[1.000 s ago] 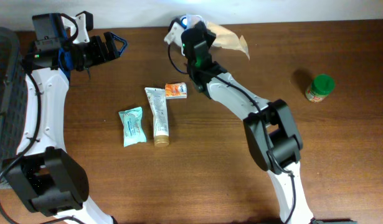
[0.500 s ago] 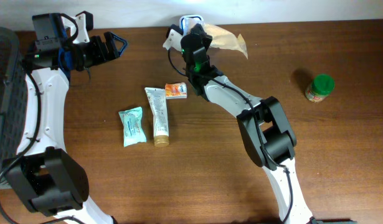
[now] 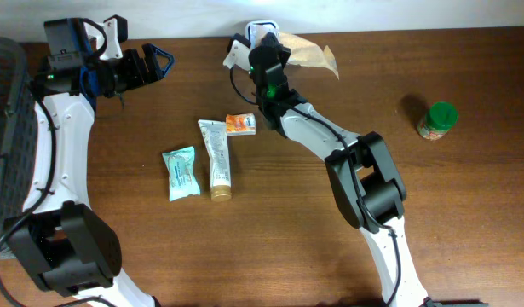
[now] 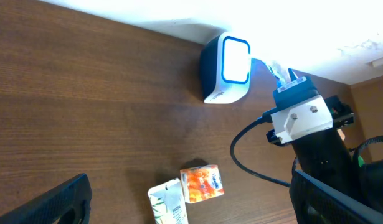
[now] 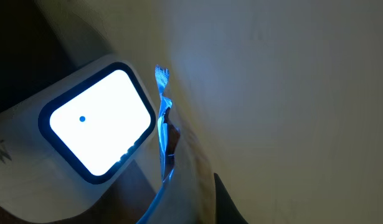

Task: Scan the item barcode
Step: 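Hold the bag under the scanner, then carry it to the right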

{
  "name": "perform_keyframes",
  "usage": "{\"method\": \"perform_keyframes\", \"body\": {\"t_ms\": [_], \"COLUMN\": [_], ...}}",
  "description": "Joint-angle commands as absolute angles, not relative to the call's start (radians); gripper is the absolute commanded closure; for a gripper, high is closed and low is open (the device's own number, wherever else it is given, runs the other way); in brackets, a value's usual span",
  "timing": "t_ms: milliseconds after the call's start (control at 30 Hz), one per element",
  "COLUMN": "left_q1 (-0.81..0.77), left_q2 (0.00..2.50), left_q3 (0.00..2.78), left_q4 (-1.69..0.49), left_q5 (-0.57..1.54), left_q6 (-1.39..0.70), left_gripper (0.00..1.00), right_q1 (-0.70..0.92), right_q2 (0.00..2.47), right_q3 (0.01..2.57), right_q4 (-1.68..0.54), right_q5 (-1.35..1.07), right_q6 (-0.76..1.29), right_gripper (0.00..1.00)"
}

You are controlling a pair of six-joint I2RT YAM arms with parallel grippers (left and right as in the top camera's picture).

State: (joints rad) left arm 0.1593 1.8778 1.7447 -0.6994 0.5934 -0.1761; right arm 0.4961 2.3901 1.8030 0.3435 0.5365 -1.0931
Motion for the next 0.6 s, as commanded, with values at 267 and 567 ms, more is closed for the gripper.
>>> {"method": "perform_keyframes", "body": {"t_ms": [267, 567], "left_q1": [0.162, 0.162], "left_q2": [1.885, 1.885], "left_q3": [1.739, 1.739], "left_q4": [-0.699, -0.699], "left_q5": [0.594, 0.594], "left_q6": [-0.166, -0.166], "left_gripper": [0.01, 0.01], "right_q1": [0.49, 0.414], "right_q2": [1.94, 1.621], "right_q3": [1.827, 1.827], "right_q4": [-0.081, -0.759], "right_q5": [0.476, 0.03], "right_q6": [-0.683, -0.026], "right_gripper": [0.96, 0.96]}}
